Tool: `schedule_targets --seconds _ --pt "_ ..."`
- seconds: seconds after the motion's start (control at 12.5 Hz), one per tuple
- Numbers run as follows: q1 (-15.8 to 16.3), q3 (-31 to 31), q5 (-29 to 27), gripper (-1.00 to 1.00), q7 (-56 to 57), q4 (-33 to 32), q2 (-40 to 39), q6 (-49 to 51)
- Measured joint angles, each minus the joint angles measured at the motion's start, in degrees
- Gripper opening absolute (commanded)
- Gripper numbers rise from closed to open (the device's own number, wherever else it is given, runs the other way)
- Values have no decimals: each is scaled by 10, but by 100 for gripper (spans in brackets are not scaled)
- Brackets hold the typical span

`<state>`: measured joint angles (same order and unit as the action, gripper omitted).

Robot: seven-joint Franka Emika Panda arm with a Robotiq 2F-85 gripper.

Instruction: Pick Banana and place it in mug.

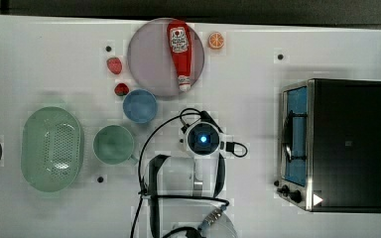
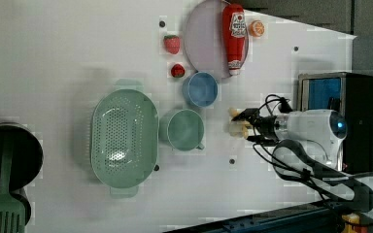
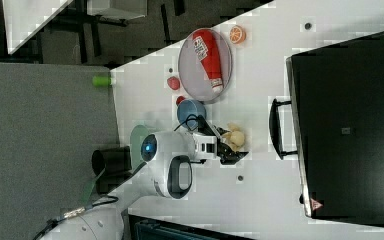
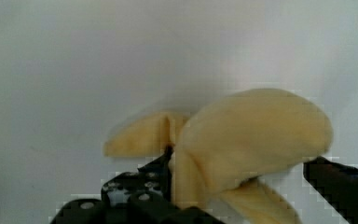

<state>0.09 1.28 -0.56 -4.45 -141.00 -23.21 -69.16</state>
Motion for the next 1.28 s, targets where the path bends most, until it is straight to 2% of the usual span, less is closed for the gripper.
schedule_targets --seconds 0.4,0.48,0.56,0.8,1.12,1.28 --pt "7 -1 -1 -46 0 -8 13 -15" --pt "4 -3 7 -46 0 -8 14 -15" --pt "1 -2 -14 -46 0 -12 26 -16" --pt "-1 2 7 -46 2 -13 76 16" --pt "1 11 -11 -46 2 28 195 205" --pt "-6 23 -4 -46 2 45 286 328"
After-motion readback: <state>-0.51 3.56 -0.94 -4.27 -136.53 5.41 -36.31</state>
